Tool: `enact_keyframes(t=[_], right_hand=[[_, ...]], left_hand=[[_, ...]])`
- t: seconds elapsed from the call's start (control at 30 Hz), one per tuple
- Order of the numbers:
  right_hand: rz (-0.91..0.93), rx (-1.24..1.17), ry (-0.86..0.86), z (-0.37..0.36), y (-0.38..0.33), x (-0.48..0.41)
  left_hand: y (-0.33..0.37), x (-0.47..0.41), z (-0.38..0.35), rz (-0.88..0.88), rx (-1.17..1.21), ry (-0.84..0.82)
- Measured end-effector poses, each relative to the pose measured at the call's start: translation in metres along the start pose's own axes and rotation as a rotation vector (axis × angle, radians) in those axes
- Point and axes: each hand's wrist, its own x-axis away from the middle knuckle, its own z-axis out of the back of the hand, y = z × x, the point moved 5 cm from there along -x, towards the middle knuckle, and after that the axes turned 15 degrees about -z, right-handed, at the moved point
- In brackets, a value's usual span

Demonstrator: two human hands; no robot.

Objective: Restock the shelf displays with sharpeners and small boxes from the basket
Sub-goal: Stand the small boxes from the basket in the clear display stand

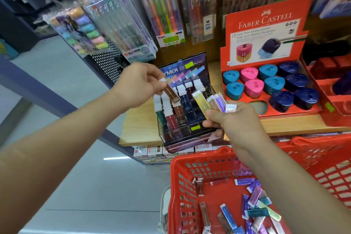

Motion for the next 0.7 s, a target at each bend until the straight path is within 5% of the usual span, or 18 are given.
enact_keyframes(t=[0.1, 0.3, 0.57, 0.7], right_hand=[[-0.024, -0.004, -0.006, -0.002, 0.001, 0.000], [-0.038, 0.061, -0.037, -0.012, 0.000, 0.002], [-0.016, 0.091, -0.007, -0.007, -0.004, 0.002], [0.025, 0.118, -0.003, -0.003, -0.004, 0.005]], left_hand=[[-0.007, 0.004, 0.007, 0.061, 0.193, 0.043], [-0.007, 0.014, -0.003, 0.011, 0.199, 0.014], [0.022, 0.006, -0.019, -0.385, -0.483, -0.043], [0.027, 0.007, -0.038, -0.423, -0.681, -0.204]])
